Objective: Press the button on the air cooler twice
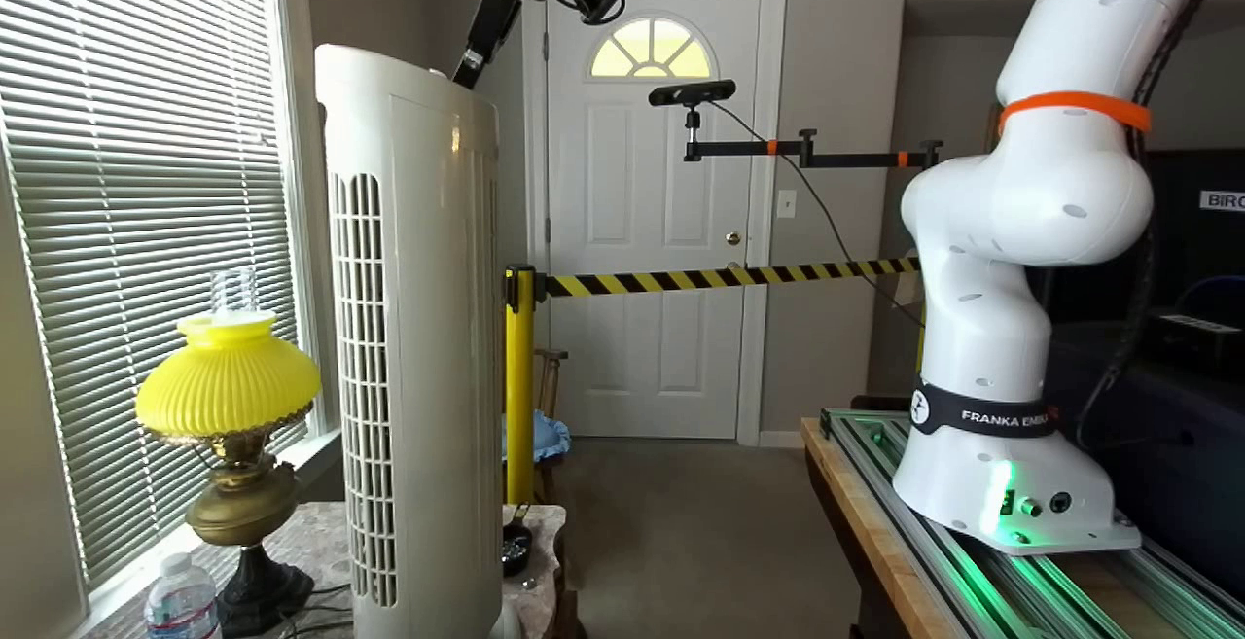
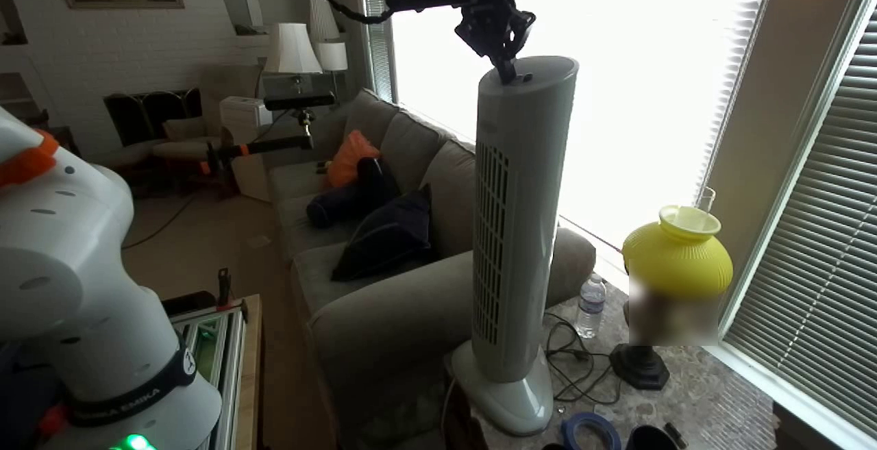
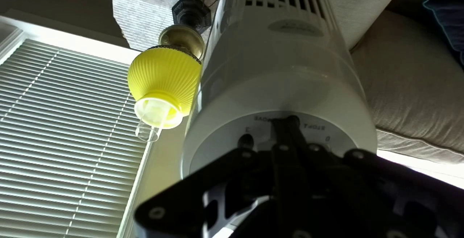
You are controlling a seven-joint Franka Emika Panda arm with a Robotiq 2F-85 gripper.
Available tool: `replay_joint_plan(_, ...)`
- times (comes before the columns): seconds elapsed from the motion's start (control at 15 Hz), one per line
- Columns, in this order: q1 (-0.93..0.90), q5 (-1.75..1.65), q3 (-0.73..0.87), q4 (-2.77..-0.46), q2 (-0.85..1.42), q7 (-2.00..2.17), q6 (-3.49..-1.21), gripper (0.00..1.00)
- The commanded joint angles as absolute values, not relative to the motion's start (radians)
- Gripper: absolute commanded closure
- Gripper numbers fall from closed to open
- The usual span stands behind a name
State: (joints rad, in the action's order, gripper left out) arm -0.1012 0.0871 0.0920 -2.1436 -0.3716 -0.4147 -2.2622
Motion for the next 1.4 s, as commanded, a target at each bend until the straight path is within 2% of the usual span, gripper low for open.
replay_joint_plan(0.0,-0.081,0.043,0.074,-2.163,-0.424,-0.402,-2.233,1.0)
replay_joint_plan(0.4,-0.07,-0.022,0.062,-2.118,-0.513,-0.396,-2.172,1.0)
replay_joint_plan(0.47,-0.056,-0.054,0.051,-2.112,-0.527,-0.374,-2.158,0.74)
replay_joint_plan(0.6,-0.056,-0.066,0.052,-2.079,-0.549,-0.361,-2.066,0.68)
replay_joint_plan(0.93,-0.059,-0.046,0.061,-1.993,-0.585,-0.343,-1.792,0.31)
replay_joint_plan(1.2,-0.057,-0.045,0.081,-1.976,-0.602,-0.359,-1.691,0.01)
replay_joint_plan(1.33,-0.052,-0.056,0.088,-1.982,-0.606,-0.362,-1.681,0.0)
